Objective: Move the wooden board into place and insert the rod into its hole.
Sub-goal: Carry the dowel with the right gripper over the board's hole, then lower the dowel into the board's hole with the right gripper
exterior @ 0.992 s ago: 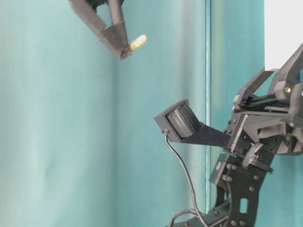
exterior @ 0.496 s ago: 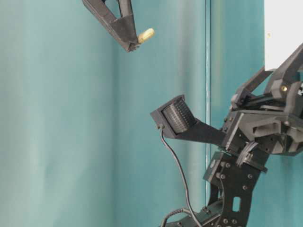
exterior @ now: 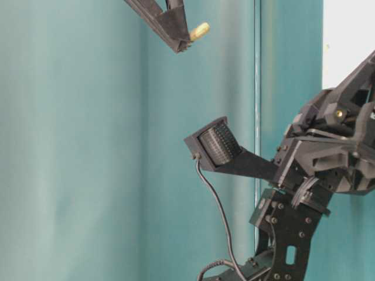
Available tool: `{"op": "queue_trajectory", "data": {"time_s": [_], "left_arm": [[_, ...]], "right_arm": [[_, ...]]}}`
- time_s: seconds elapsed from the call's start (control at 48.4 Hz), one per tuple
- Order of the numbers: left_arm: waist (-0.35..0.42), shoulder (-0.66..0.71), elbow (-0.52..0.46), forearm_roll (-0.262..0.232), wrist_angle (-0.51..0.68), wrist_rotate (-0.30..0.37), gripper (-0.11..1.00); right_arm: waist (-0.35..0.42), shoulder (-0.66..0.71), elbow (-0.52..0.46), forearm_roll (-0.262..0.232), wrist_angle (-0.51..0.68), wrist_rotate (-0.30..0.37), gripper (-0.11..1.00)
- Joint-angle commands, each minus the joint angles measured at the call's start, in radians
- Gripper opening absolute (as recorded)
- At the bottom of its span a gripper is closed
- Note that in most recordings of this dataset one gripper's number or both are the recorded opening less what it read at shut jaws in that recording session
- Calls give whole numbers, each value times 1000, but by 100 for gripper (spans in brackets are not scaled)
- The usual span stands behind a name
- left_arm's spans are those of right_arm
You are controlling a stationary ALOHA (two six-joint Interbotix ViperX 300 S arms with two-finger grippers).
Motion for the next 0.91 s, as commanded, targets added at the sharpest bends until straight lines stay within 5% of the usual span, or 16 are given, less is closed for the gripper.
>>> {"op": "queue_trajectory", "data": {"time_s": [0.0,0.165,0.496,0.889], "left_arm": [[-23,-34,-15,2,6,0,22],[-28,-29,-34,2,37,0,22],[-31,-28,-41,2,72,-2,22],[-31,-26,-44,2,77,-2,22]], "right_arm": [[-9,3,0,0,-40,0,8],[-25,63,14,0,-117,-9,8],[-71,216,48,31,-321,-144,8],[-74,347,69,43,-420,-170,8]]}}
